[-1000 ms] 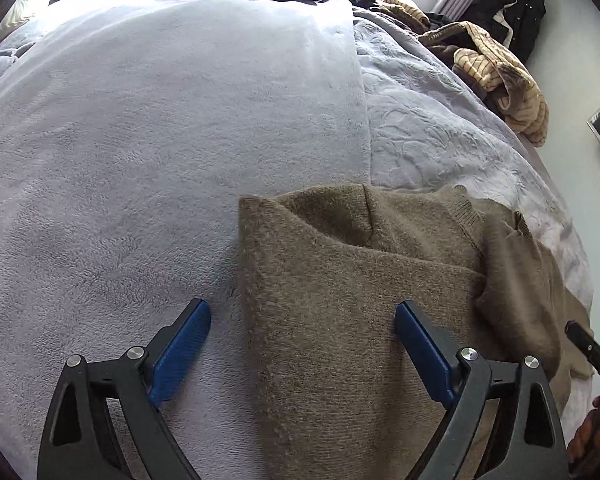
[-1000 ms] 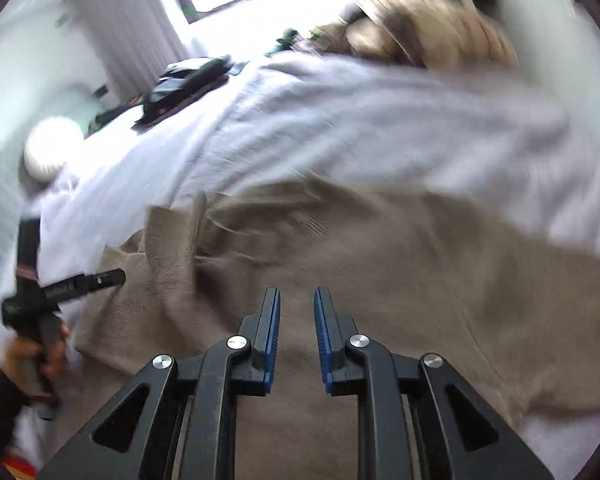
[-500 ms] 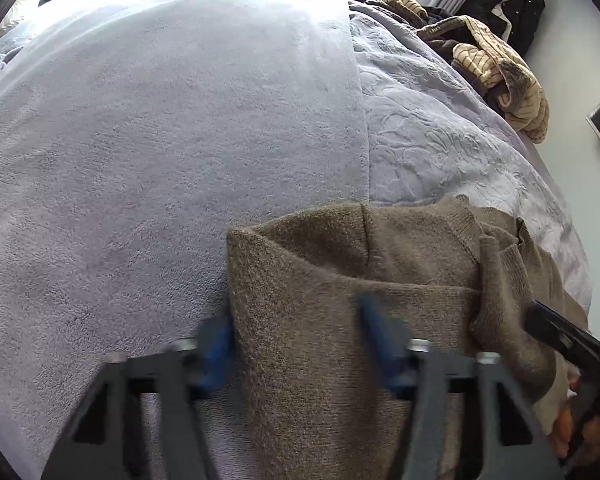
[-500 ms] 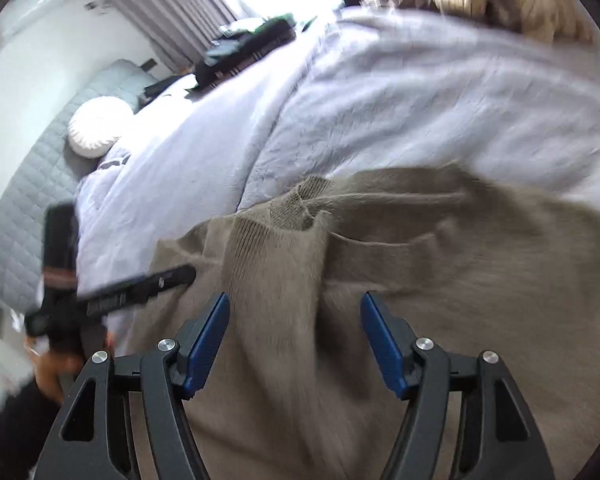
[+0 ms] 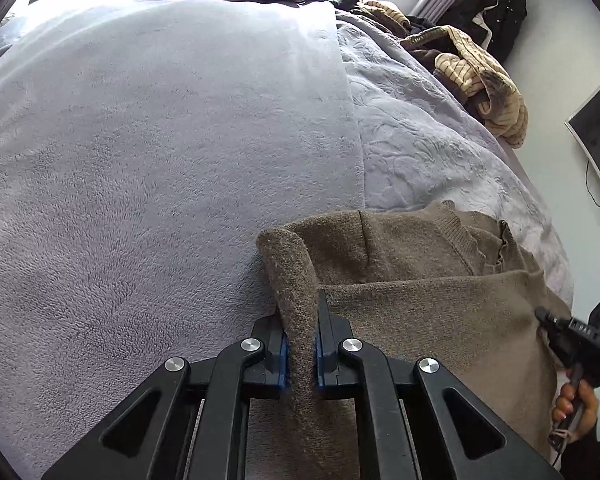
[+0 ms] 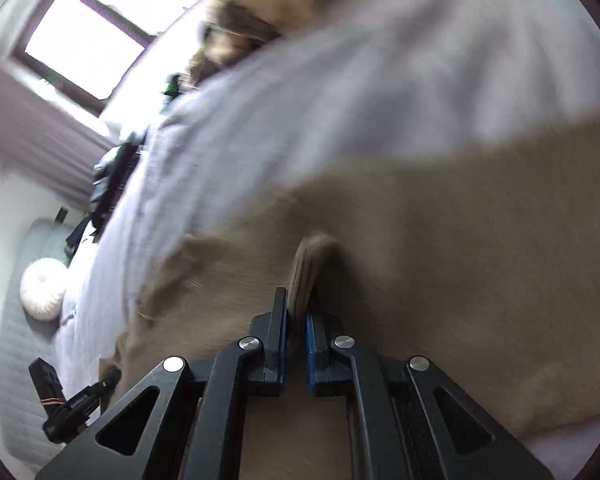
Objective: Fold small clothes
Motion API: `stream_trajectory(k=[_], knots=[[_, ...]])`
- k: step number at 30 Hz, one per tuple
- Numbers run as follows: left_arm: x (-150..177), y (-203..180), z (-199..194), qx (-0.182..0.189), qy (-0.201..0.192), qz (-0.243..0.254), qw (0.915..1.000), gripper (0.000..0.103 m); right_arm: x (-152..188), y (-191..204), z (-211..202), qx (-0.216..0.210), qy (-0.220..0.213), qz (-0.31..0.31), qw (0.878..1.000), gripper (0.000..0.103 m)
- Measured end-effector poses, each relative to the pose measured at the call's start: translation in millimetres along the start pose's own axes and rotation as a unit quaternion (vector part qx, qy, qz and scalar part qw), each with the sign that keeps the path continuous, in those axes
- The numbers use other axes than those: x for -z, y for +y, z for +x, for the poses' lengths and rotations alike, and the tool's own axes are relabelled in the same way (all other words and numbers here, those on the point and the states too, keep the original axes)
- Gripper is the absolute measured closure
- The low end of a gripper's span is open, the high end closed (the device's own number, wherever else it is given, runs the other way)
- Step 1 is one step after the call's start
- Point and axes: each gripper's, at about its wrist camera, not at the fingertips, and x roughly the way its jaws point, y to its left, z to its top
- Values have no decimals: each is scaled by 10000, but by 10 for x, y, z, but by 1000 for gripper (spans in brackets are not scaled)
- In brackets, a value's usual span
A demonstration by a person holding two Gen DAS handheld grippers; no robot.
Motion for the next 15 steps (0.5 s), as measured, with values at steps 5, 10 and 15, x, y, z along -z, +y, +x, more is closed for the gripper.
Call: stream_trajectory(k=[5, 10, 15], knots=[[2, 12, -9, 38, 47, -7, 10000, 92, 357, 129, -179, -551, 121, 228, 9981, 66], [4, 42, 0, 123, 70, -60, 9999, 92, 1092, 1026, 361, -1964, 1588, -239, 9673, 56], [-14, 111, -18, 284, 160, -156, 9993, 92, 1618, 1715, 932, -2193, 2034, -335, 9536, 58]])
